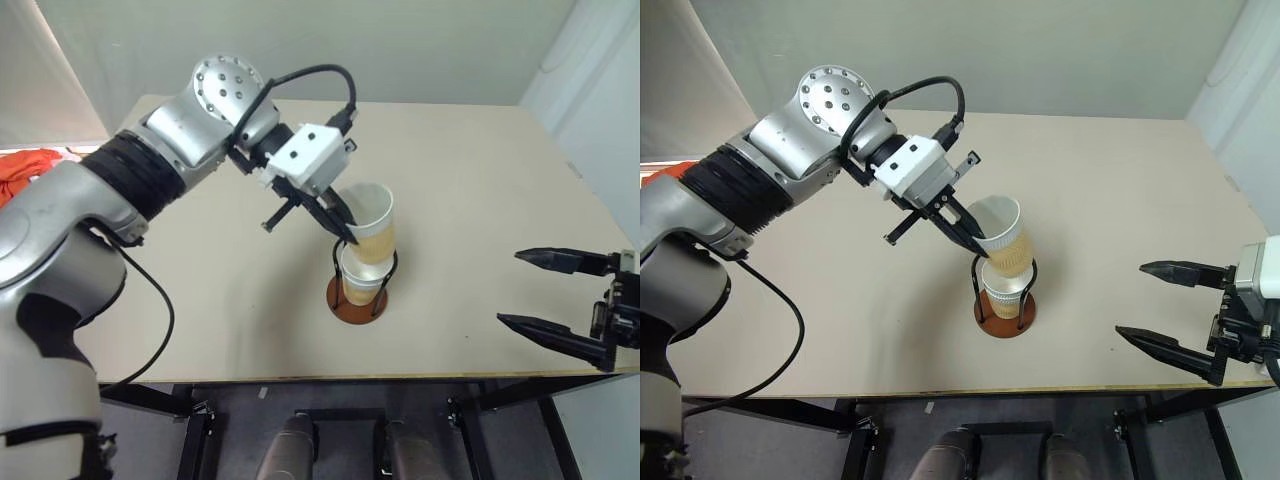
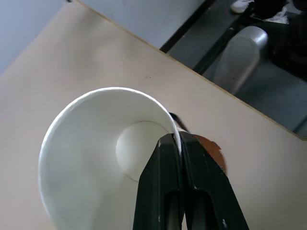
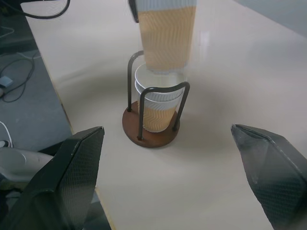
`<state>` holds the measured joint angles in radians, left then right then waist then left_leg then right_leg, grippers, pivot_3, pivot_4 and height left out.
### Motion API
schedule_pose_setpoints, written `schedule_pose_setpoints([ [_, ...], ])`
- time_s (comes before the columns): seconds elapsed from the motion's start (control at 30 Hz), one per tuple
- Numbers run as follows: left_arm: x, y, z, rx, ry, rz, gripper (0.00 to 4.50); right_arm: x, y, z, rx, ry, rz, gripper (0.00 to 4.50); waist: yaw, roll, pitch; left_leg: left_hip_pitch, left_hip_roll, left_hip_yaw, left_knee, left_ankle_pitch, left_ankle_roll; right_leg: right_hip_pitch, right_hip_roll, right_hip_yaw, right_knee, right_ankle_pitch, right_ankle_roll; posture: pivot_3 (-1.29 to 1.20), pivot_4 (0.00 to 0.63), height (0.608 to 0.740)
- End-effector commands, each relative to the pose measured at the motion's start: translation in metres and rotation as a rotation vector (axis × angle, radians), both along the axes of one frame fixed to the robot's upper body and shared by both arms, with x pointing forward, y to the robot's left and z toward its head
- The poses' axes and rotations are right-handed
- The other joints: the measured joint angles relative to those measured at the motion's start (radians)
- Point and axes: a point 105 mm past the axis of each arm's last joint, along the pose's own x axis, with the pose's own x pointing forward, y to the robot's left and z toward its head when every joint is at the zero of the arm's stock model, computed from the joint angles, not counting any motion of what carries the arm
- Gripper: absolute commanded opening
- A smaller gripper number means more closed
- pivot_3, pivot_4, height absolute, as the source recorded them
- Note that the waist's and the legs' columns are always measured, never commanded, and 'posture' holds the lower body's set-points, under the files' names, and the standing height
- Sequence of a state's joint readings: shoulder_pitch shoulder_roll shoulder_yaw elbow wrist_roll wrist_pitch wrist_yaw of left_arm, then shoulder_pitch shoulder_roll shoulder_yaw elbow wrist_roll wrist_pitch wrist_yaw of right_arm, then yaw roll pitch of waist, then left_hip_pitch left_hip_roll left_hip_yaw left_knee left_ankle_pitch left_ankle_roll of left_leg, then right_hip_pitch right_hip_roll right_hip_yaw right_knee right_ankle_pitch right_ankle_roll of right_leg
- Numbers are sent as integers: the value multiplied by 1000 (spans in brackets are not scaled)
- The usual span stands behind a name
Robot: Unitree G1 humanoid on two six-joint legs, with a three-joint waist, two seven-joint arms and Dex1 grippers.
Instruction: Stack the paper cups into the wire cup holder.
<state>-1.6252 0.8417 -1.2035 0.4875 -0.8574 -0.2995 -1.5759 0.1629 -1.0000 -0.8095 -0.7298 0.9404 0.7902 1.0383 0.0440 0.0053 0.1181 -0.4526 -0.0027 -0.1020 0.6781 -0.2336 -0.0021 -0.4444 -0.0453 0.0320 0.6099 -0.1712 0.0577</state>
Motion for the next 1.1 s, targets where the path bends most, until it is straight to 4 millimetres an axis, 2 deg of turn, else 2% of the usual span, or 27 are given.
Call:
schedule_pose_setpoints([
  [0.03,-5,2,2,35,-27,-51,37,1,2,5,-22,-35,4,4500,0,0,0,0,0,0,0,0,0,0,0,0,0,0,0,0,150,740],
  [0.27,9,1,-8,71,-79,-34,37,3,2,3,-32,-29,4,4500,2,0,0,0,0,0,4,-1,1,3,0,0,0,0,0,0,150,740],
  [0.43,8,-1,-7,63,-62,-32,37,6,4,3,-40,-32,9,4500,2,0,0,0,0,0,4,0,1,3,0,0,0,0,1,0,150,740],
  [0.47,7,-2,-7,61,-60,-31,431,6,4,3,-42,-31,10,4500,2,0,0,0,0,0,4,0,1,3,0,0,0,0,1,0,150,740],
  [0.53,9,-2,-8,62,-67,-26,943,8,5,2,-42,-30,18,4500,2,0,0,1,0,0,4,0,1,3,0,0,0,0,1,0,150,740],
  [0.73,15,-2,-3,17,-66,17,3051,18,8,2,-53,-29,67,4500,2,0,0,0,-1,1,4,0,1,3,0,1,0,2,6,0,150,740],
  [0.77,18,0,0,-14,-60,48,3325,22,9,3,-55,-33,82,4500,2,0,0,0,-1,1,4,0,1,3,0,1,0,2,6,0,150,740],
  [0.8,21,2,3,-40,-42,84,3325,26,9,3,-58,-36,96,4500,2,1,0,1,-1,1,4,0,0,3,0,1,0,2,6,0,150,740],
  [0.87,23,15,7,-88,-2,149,3325,34,11,4,-61,-42,124,4500,-1,2,0,1,0,1,4,1,1,3,0,1,0,2,6,0,150,740],
  [1.0,16,66,13,-210,144,342,3325,54,12,0,-78,-35,177,4500,-24,6,-2,3,1,3,2,6,-8,2,2,1,1,3,9,0,150,740],
  [1.03,13,72,14,-231,174,367,3325,56,12,-1,-81,-33,186,4500,-26,6,-2,3,1,3,2,8,-8,2,3,0,1,3,9,0,150,740],
  [1.1,4,102,11,-295,269,487,3325,64,14,-4,-86,-24,222,4500,-26,6,-2,2,2,1,1,9,-9,1,4,0,1,2,8,0,150,740],
])
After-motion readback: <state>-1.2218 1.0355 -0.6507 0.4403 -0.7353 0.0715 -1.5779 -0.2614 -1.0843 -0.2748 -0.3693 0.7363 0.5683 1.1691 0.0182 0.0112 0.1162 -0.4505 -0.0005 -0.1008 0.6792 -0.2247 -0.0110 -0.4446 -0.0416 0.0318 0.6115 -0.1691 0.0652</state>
